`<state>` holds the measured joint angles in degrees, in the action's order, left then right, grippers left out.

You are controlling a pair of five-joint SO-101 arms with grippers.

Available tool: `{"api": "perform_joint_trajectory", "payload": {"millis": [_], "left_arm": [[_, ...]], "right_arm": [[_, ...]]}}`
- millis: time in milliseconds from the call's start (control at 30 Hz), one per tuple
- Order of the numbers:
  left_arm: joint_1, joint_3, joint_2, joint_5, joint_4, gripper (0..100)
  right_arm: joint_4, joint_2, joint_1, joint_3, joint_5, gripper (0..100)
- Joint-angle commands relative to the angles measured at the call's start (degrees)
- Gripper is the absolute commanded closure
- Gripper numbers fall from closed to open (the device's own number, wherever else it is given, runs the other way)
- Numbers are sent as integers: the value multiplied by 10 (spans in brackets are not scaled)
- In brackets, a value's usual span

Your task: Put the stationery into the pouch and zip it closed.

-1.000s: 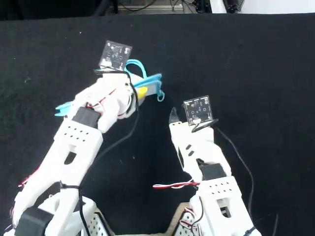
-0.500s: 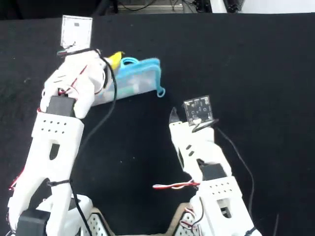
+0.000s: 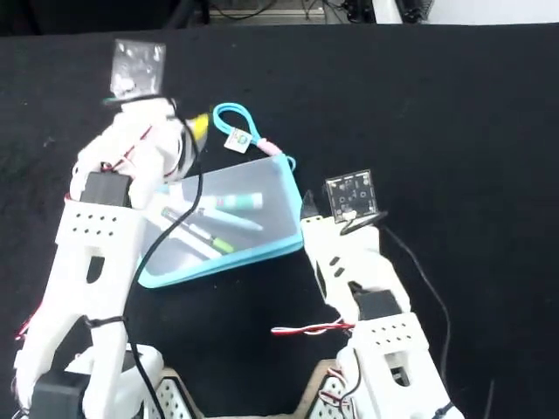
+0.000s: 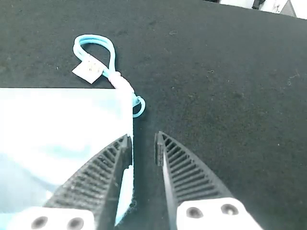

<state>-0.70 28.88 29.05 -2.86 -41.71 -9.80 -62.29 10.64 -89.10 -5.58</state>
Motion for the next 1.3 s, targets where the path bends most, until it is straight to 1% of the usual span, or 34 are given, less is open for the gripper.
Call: {"api": "perform_joint_trajectory", "payload": {"millis": [0,67,167,333,400,533,600,733,800,867,933,1033,1100,1167,1267], "left_arm": [[36,25,3,-86,-72,766],[66,45,0,-117,-105,766],[131,76,-2,-150,-142,766],[245,119,-2,-190,-142,766],[268,136,-3,-204,-142,766],[271,183,-3,-222,-139,766],[275,209,-3,-219,-108,766],[305,274,-3,-218,-4,766],[308,299,-3,-217,25,766],[296,307,-3,-216,28,766],[269,310,-3,-194,27,766],[205,308,-3,-152,31,766],[149,306,-4,-133,40,766],[98,312,-4,-117,81,766],[50,316,-18,-98,173,766]], "right_arm": [[15,0,-8,2,-4,910],[15,0,-7,2,-4,910],[15,0,-6,2,-4,910],[15,0,-5,3,-4,910],[15,0,-5,3,-4,910],[15,0,-5,3,-4,910],[15,0,-7,2,-4,910],[14,0,-7,2,-4,910],[14,0,-7,2,-4,910],[14,0,-6,2,-4,910],[14,0,-5,2,-4,910],[14,0,-5,2,-4,910],[14,0,-6,2,-4,910],[14,0,-7,2,-4,910],[14,0,-7,2,-4,910]]}}
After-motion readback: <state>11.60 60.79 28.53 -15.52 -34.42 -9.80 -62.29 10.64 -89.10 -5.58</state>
